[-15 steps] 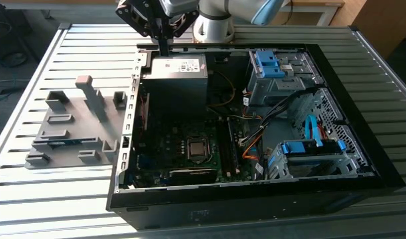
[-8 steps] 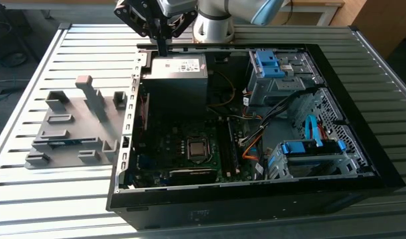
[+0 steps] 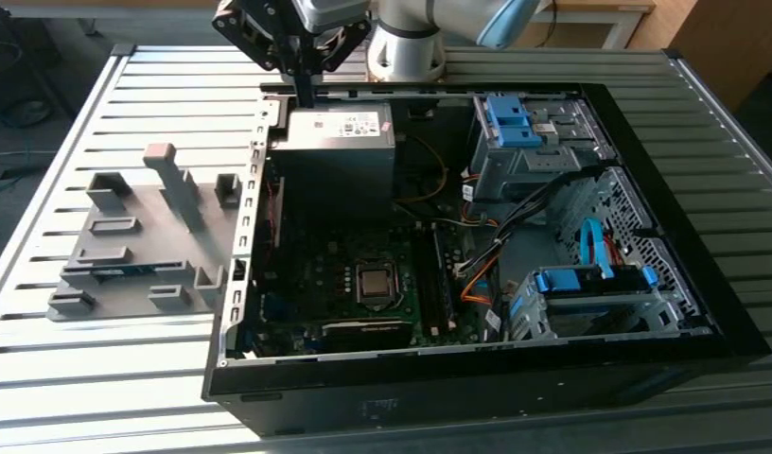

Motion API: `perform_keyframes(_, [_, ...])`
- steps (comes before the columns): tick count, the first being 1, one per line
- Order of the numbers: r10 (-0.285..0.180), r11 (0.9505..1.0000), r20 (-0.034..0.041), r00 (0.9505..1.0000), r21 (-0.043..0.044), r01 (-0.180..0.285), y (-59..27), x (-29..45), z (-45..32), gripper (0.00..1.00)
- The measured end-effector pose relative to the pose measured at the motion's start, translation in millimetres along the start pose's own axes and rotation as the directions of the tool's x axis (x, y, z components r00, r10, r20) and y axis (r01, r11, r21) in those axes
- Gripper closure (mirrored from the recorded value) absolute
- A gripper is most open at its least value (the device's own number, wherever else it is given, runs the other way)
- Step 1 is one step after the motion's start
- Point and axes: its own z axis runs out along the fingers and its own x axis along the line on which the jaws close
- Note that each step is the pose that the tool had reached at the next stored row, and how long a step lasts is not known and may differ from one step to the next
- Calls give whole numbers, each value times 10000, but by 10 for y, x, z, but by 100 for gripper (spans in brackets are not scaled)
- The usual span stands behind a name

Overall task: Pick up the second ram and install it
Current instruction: 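Reach for the second ram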

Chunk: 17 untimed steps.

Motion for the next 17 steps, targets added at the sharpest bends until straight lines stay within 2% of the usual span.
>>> perform_keyframes(17, [1,10000,-8,10000,0,-1,-8,97,6,89])
